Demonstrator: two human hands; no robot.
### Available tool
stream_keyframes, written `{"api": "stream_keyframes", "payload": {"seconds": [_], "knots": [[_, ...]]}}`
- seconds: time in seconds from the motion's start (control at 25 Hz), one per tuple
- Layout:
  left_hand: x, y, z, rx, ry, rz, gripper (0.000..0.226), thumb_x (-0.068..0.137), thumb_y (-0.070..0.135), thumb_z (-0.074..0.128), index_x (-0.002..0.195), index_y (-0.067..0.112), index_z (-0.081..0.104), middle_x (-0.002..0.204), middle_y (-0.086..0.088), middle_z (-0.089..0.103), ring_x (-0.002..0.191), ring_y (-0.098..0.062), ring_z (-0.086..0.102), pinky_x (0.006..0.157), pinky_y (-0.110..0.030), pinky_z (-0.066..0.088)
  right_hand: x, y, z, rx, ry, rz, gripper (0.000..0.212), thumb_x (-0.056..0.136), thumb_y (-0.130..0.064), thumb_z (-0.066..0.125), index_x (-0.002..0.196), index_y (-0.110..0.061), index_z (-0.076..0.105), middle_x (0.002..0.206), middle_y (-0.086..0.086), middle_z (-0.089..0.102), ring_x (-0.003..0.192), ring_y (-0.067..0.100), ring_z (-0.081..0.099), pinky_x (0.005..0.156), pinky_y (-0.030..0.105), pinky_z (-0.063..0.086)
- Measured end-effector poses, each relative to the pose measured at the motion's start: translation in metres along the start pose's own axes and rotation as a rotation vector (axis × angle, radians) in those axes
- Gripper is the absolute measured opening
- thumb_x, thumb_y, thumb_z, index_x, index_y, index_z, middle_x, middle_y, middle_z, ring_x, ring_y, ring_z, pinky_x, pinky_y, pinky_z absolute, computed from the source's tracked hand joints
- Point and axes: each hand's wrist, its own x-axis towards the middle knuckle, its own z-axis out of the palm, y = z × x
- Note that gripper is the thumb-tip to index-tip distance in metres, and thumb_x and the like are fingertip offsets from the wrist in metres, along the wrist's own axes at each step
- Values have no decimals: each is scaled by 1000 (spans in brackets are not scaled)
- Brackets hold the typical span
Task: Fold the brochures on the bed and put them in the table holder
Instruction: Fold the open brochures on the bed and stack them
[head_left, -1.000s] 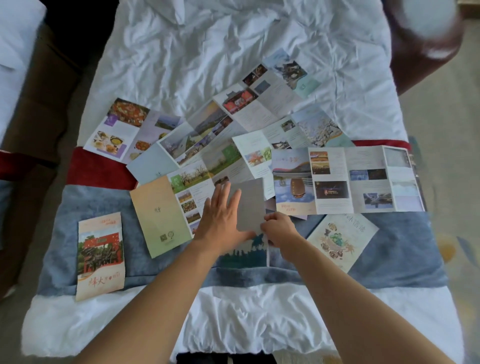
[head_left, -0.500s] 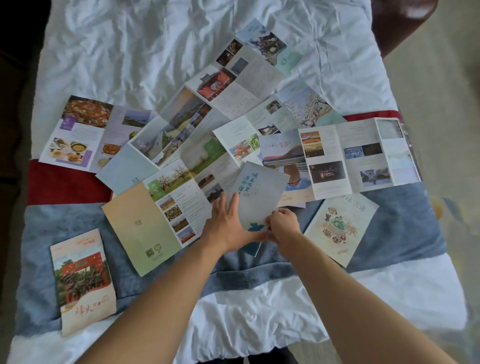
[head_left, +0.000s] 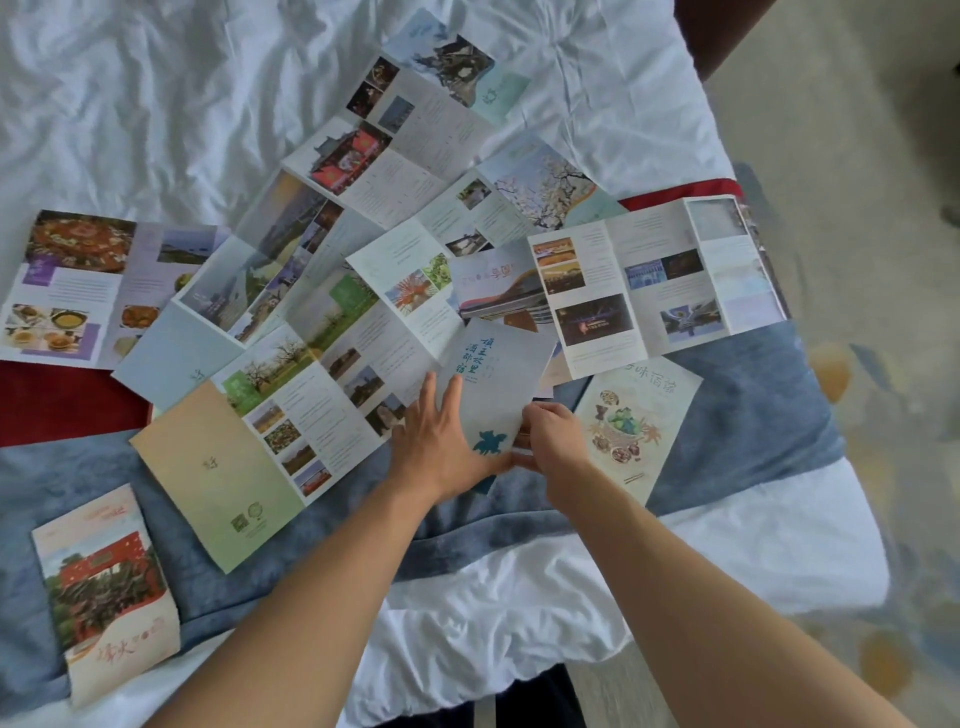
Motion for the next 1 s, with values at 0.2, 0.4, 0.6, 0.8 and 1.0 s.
{"api": "stream_keyframes", "payload": {"seconds": [0.2, 0.4, 0.6, 0.8, 1.0], "knots": [[7, 19, 12, -25, 110, 64, 123, 51, 91, 50, 151, 25, 17, 158, -4, 16, 138, -32, 30, 107, -53, 35, 18, 15, -66, -248, 392, -139, 31, 92, -23, 57, 120, -11, 58, 112, 6, 63, 95, 23, 58, 80, 35, 48], [9, 39, 26, 22, 223, 129, 117, 56, 87, 53, 149, 24, 20, 156, -5, 21, 135, -30, 33, 102, -54, 38, 33, 34, -125, -385, 522, -52, 67, 90, -29, 67, 147, -18, 34, 147, 12, 36, 135, 32, 37, 109, 47, 36], [10, 52, 36, 96, 267, 139, 116, 57, 86, 52, 149, 21, 22, 157, -8, 20, 135, -33, 33, 99, -56, 40, 46, 42, -137, -336, 380, -107, 88, 86, -25, 75, 155, -27, 21, 142, 13, 39, 132, 34, 42, 109, 50, 39], [9, 60, 39, 150, 309, 145, 109, 61, 79, 57, 147, 20, 25, 156, -12, 21, 133, -33, 35, 98, -54, 42, 60, 37, -132, -228, 432, -78, 73, 83, -23, 71, 145, -24, 34, 134, 11, 49, 123, 32, 51, 104, 49, 45], [9, 61, 41, 202, 340, 182, 106, 65, 73, 66, 146, 18, 26, 153, -12, 25, 132, -34, 36, 95, -54, 44, 54, 35, -133, 1, 412, -89, 38, 84, -14, 59, 109, -40, 46, 110, 2, 65, 92, 21, 67, 78, 45, 60]]}}
